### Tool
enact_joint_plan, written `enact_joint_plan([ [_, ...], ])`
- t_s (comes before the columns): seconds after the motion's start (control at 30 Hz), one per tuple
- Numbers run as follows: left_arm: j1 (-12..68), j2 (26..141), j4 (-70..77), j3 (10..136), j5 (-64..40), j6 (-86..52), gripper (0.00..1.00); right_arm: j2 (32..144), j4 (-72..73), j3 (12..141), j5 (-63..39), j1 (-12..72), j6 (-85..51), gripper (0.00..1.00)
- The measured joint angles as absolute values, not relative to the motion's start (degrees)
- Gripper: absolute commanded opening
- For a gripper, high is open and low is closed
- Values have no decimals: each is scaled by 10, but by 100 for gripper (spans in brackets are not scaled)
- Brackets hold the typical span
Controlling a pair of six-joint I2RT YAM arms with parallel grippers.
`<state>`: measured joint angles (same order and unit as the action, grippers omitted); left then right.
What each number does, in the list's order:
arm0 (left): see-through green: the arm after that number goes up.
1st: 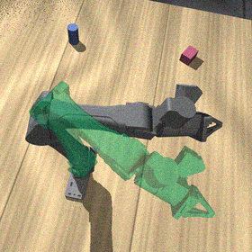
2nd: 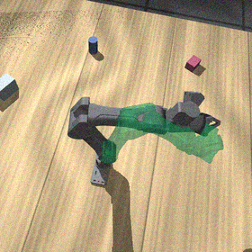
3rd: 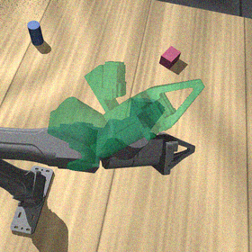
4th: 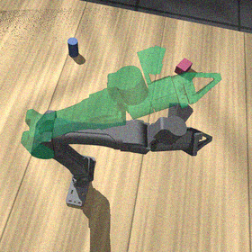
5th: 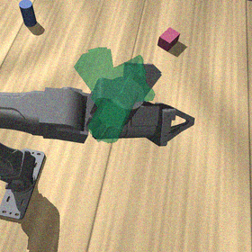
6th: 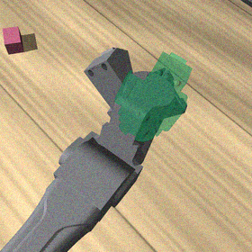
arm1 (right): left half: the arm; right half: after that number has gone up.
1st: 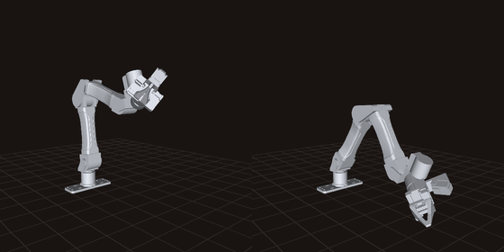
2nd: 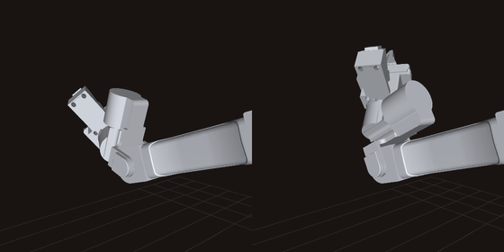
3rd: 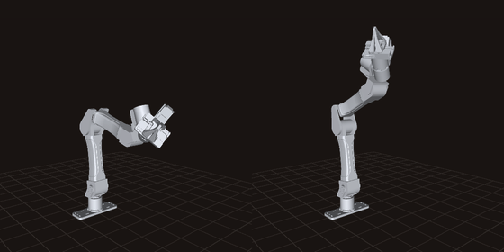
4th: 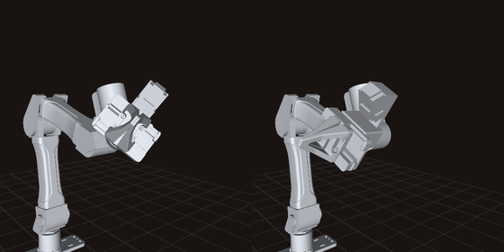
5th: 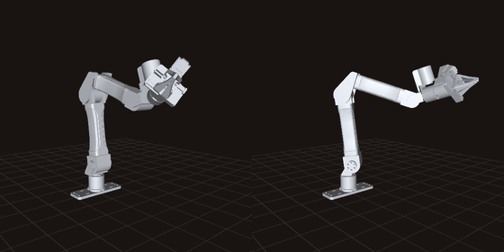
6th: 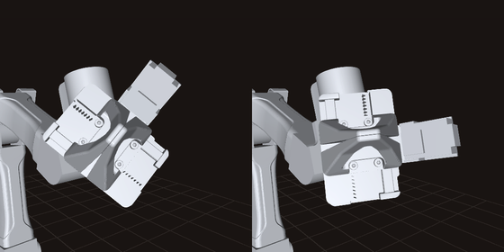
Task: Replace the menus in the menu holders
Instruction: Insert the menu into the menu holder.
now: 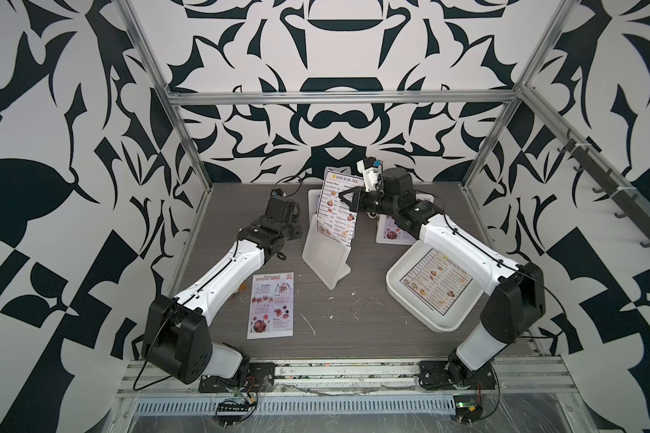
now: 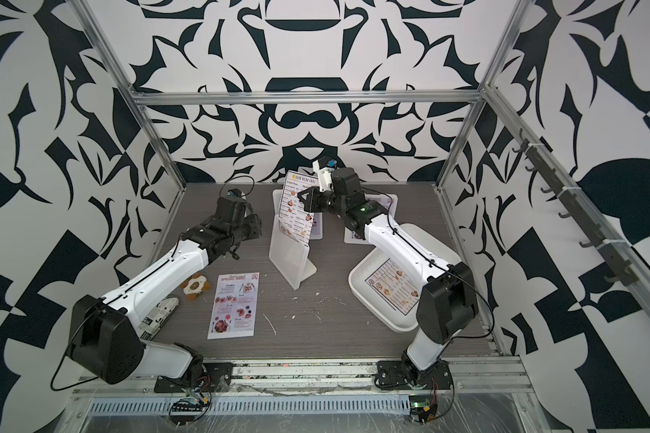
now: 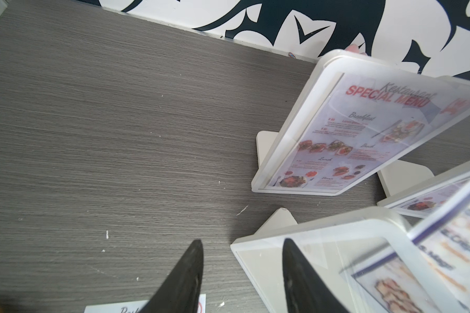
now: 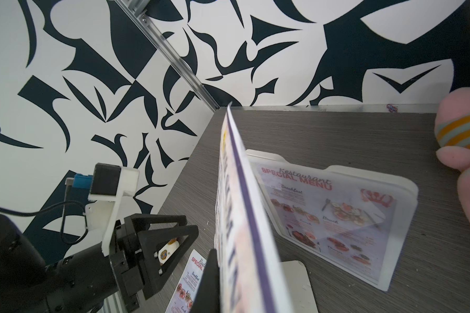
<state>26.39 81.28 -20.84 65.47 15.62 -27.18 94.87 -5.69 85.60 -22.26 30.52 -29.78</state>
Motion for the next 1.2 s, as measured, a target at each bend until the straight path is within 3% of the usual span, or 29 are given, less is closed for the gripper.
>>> enact_joint_plan([
  [1.2, 264, 808, -209, 655, 167, -271, 49, 947, 32, 796, -226, 328, -301, 0],
])
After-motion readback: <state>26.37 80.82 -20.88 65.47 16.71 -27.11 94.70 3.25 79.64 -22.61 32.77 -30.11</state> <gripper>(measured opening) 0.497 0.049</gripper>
